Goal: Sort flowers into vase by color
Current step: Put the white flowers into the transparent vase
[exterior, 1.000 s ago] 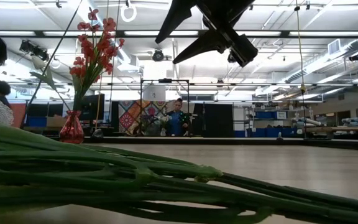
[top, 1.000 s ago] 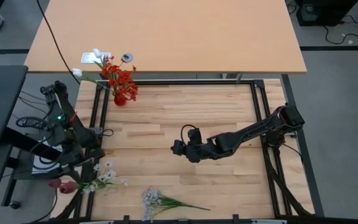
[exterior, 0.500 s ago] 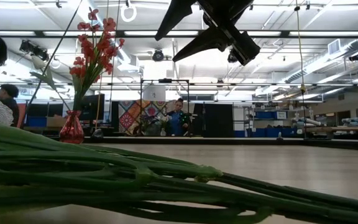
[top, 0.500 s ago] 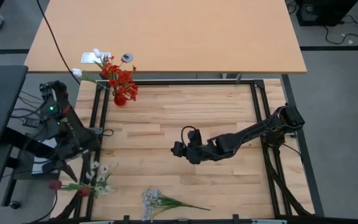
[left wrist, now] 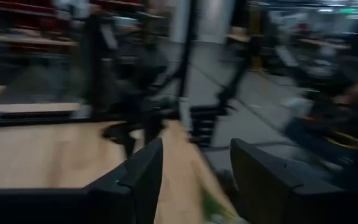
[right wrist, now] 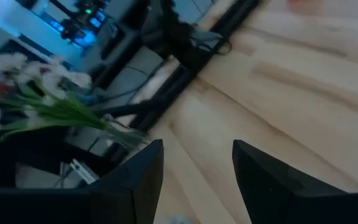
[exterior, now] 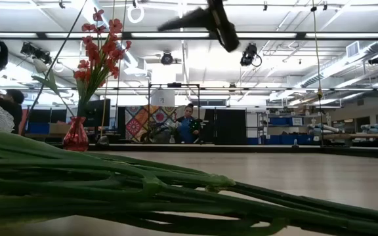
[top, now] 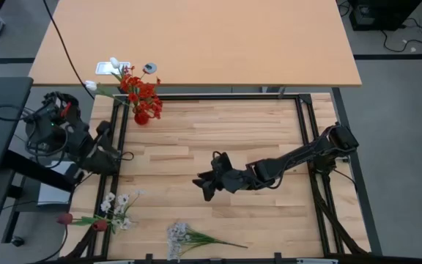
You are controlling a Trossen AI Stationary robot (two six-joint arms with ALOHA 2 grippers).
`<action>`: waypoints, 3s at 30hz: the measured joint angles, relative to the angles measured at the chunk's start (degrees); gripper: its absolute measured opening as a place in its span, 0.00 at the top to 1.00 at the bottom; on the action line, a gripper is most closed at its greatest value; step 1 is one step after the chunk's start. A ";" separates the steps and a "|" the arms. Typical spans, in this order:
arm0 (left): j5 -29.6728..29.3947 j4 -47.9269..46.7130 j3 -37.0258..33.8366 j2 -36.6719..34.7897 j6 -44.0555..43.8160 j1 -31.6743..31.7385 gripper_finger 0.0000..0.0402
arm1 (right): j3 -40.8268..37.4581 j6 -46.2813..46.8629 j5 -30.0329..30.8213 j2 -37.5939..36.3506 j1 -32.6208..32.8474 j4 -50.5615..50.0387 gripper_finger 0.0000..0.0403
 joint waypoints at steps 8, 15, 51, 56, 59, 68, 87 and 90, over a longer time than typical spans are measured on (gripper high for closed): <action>-15.32 2.37 -0.13 4.08 -6.68 0.02 0.55 | 0.00 -8.42 -6.95 -0.02 -5.46 -0.10 0.50; -17.67 5.83 -0.13 11.07 -12.47 4.98 0.56 | -0.02 -14.35 -24.59 0.00 -12.19 -1.79 0.50; 9.60 2.30 -0.22 24.76 -17.63 36.81 0.56 | 8.87 0.38 -18.06 12.87 10.89 -18.96 0.51; 9.64 -1.40 -0.22 24.76 -17.16 36.57 0.56 | 25.33 0.66 -19.19 23.98 13.98 -32.60 0.51; 11.08 -2.33 -0.22 24.76 -20.97 36.59 0.56 | 33.30 0.24 -19.38 29.40 15.45 -39.99 0.51; 15.75 -6.79 -0.22 24.65 -21.05 36.59 0.56 | 44.34 0.99 -20.96 38.81 16.42 -49.20 0.52; 21.11 -12.81 -0.22 23.90 -26.85 36.57 0.56 | 44.69 11.19 -13.97 38.64 12.69 -52.05 0.97; 21.08 -12.56 -0.22 23.50 -27.24 36.57 0.56 | 44.61 13.02 -9.73 38.07 11.82 -52.12 0.97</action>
